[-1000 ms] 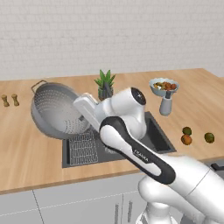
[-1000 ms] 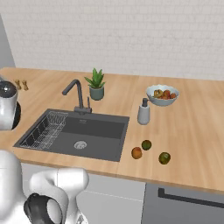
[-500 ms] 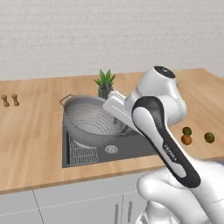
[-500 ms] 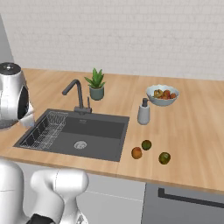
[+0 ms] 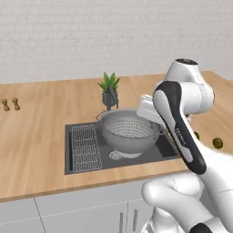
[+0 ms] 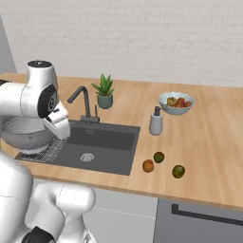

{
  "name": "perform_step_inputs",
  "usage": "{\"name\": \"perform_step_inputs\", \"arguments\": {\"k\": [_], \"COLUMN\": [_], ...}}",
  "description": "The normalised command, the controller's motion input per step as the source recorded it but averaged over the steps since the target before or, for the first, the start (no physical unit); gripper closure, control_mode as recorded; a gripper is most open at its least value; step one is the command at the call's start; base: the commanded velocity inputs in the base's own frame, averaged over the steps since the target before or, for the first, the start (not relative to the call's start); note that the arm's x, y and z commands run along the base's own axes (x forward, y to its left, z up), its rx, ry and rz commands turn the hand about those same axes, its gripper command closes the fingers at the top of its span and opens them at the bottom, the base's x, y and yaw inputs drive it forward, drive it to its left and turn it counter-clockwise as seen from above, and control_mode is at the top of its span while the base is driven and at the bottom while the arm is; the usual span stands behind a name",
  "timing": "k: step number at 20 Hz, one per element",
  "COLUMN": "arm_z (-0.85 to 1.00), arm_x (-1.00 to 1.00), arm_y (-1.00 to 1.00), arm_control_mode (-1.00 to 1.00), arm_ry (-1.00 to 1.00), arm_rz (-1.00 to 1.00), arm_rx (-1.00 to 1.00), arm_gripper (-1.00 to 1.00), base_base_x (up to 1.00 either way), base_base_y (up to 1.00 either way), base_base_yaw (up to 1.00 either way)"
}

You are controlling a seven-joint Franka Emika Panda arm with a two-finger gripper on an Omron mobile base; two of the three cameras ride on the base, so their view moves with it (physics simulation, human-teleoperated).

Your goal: Put the colander in the sink, put the kiwi, mango, peach in the colander, and turn on the sink faucet and pour water over the colander.

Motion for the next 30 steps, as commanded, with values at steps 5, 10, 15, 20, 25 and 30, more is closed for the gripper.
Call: {"name": "perform_step_inputs", "arguments": {"k": [5,10,15,20,25,30], "arm_z": [-0.33,-0.39,-0.52,-0.55,-0.32,0.0], "arm_x": [0.4,0.25,0.19,0.18,0.25,0.58], "arm_y": [-0.96,-0.87,-0.63,-0.41,-0.18,0.0], "arm_control_mode": [-1.0,-1.0,-1.0,-1.0,-1.0,-1.0], "arm_ry": [0.17,0.09,0.05,0.01,-0.14,-0.38], "arm_rz": [0.0,0.0,0.0,0.0,-0.02,-0.04], "arm_rx": [-0.11,-0.09,-0.12,-0.13,-0.06,0.08], "arm_gripper": [1.0,1.0,1.0,1.0,1.0,1.0], "base_base_x": [0.0,0.0,0.0,0.0,0.0,0.0], "base_base_y": [0.0,0.0,0.0,0.0,0.0,0.0], "base_base_yaw": [0.0,0.0,0.0,0.0,0.0,0.0]}}
